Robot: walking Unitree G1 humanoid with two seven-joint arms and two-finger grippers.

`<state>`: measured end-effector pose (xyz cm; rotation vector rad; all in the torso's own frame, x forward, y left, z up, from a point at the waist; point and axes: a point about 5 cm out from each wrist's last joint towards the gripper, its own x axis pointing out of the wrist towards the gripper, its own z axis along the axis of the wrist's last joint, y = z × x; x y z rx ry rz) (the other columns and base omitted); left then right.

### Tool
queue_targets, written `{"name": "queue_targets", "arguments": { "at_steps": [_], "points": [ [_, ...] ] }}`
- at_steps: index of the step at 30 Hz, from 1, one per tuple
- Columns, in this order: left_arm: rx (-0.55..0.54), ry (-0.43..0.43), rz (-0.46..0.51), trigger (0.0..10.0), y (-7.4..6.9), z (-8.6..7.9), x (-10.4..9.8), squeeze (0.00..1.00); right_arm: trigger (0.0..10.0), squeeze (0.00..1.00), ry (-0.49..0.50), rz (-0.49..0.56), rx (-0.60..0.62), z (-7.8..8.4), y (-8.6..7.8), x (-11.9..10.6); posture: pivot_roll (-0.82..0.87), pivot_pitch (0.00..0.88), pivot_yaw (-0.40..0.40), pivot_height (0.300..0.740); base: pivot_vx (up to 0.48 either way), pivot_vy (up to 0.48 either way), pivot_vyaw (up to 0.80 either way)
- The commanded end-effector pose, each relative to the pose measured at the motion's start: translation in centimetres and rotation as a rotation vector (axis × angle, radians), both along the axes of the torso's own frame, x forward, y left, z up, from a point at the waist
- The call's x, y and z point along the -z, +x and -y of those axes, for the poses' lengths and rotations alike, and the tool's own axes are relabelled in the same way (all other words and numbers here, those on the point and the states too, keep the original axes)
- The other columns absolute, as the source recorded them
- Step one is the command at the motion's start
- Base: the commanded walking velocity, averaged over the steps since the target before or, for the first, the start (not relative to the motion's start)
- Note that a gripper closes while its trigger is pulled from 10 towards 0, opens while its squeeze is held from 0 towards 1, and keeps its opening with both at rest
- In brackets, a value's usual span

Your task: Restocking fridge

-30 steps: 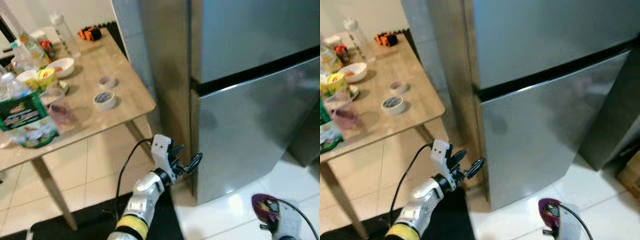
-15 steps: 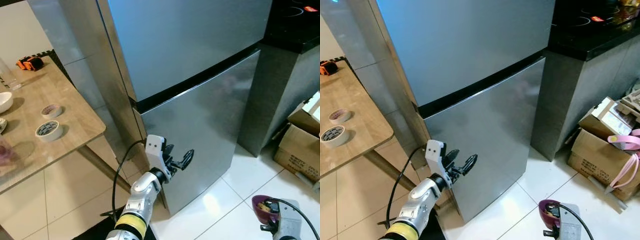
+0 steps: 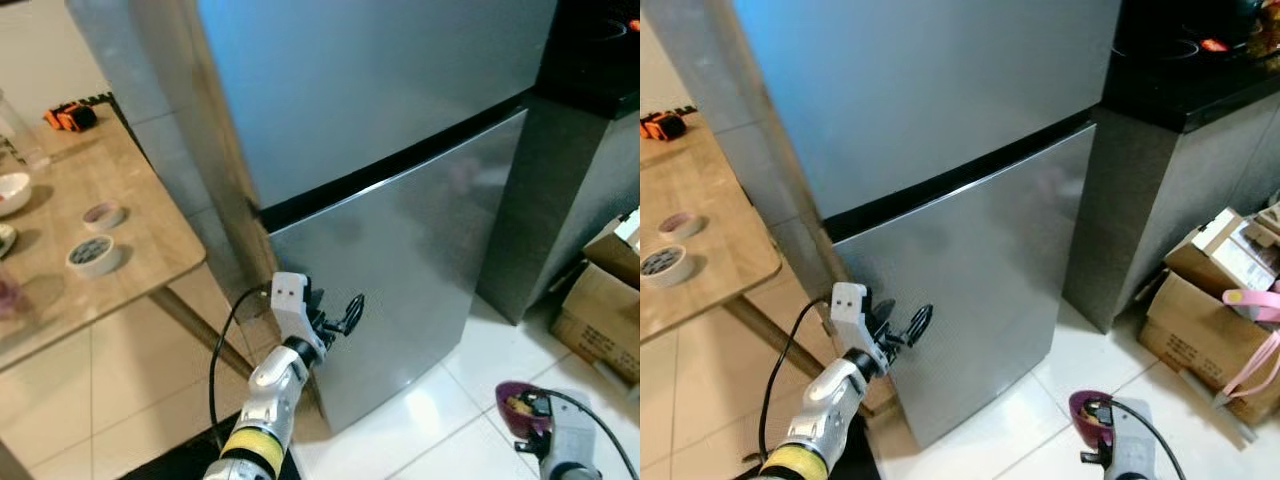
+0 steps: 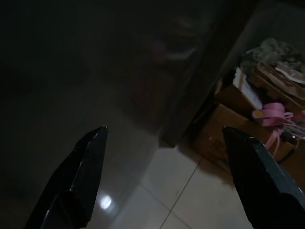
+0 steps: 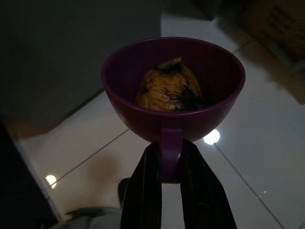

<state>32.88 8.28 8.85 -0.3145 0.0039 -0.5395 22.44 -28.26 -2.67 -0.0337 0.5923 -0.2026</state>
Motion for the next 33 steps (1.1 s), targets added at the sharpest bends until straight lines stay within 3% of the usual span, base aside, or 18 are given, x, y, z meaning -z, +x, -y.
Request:
{"name": "queue_targets", "arguments": {
  "at_steps": [1, 8, 10, 11, 12, 13, 16, 19, 20, 23, 28, 30, 33],
  "points": [
    [-0.011, 0.012, -0.013, 10.0, -0.2, -0.6, 0.5, 0.0, 10.0, 0.0, 0.011, -0.019, -0.011, -0.4, -0.4, 0.5, -0.19, 0.114, 0.103, 0.74, 0.0, 0.0, 0.0],
    [-0.164, 0.019, -0.007, 10.0, -0.1, -2.6, 0.7, 0.0, 10.0, 0.0, 0.009, -0.018, -0.024, -0.4, -0.2, 0.3, -0.19, 0.104, 0.103, 0.74, 0.0, 0.0, 0.0],
    [-0.284, 0.024, -0.042, 10.0, -0.3, -4.6, 1.4, 0.0, 10.0, 0.0, 0.008, -0.023, -0.028, -0.4, -0.3, 0.4, -0.18, 0.105, 0.109, 0.74, 0.0, 0.0, 0.0],
    [-0.284, 0.024, -0.042, 10.0, -0.3, -4.6, 1.4, 0.0, 10.0, 0.0, 0.008, -0.023, -0.028, -0.4, -0.3, 0.4, -0.18, 0.105, 0.109, 0.74, 0.0, 0.0, 0.0],
    [-0.415, 0.075, -0.073, 10.0, -0.8, -7.0, 2.2, 0.0, 10.0, 0.0, 0.007, -0.026, -0.028, -0.4, -0.4, 0.5, -0.17, 0.112, 0.11, 0.74, 0.0, 0.0, 0.0],
    [-0.415, 0.075, -0.073, 10.0, -0.8, -7.0, 2.2, 0.0, 10.0, 0.0, 0.007, -0.026, -0.028, -0.4, -0.4, 0.5, -0.17, 0.112, 0.11, 0.74, 0.0, 0.0, 0.0],
    [-0.596, 0.118, -0.17, 10.0, -1.9, -10.5, 3.9, 0.0, 10.0, 0.0, 0.004, -0.034, -0.027, -0.3, -0.7, 0.6, -0.17, 0.119, 0.114, 0.74, 0.0, 0.0, 0.0],
    [-0.675, 0.137, -0.21, 10.0, -2.5, -11.9, 4.5, 0.0, 10.0, 0.0, 0.004, -0.036, -0.024, -0.2, -0.8, 0.6, -0.17, 0.129, 0.115, 0.74, 0.0, 0.0, 0.0],
    [-0.772, 0.119, -0.281, 10.0, -2.9, -13.4, 5.2, 0.0, 10.0, 0.0, 0.005, -0.038, -0.02, -0.2, -0.9, 0.7, -0.17, 0.129, 0.115, 0.74, 0.0, 0.0, 0.0],
    [-0.826, 0.095, -0.359, 10.0, -3.4, -14.2, 6.0, 0.0, 10.0, 0.0, 0.006, -0.038, -0.021, -0.2, -0.9, 0.7, -0.16, 0.143, 0.115, 0.74, 0.0, 0.0, 0.0],
    [-0.83, 0.096, -0.35, 10.0, -3.3, -14.4, 5.8, 0.0, 10.0, 0.0, 0.007, -0.039, -0.021, -0.2, -1.0, 0.8, -0.17, 0.148, 0.116, 0.74, 0.0, 0.0, 0.0],
    [-0.71, 0.018, -0.233, 10.0, -1.3, -12.9, 3.5, 0.0, 10.0, 0.0, 0.006, -0.041, -0.017, -0.2, -1.2, 0.8, -0.17, 0.157, 0.111, 0.74, 0.0, 0.0, 0.0],
    [-0.479, -0.029, -0.055, 10.0, 1.1, -10.3, -0.1, 0.0, 10.0, 0.0, 0.006, -0.041, -0.012, -0.1, -1.3, 0.9, -0.17, 0.157, 0.111, 0.74, 0.0, 0.0, 0.0]
  ]
}}
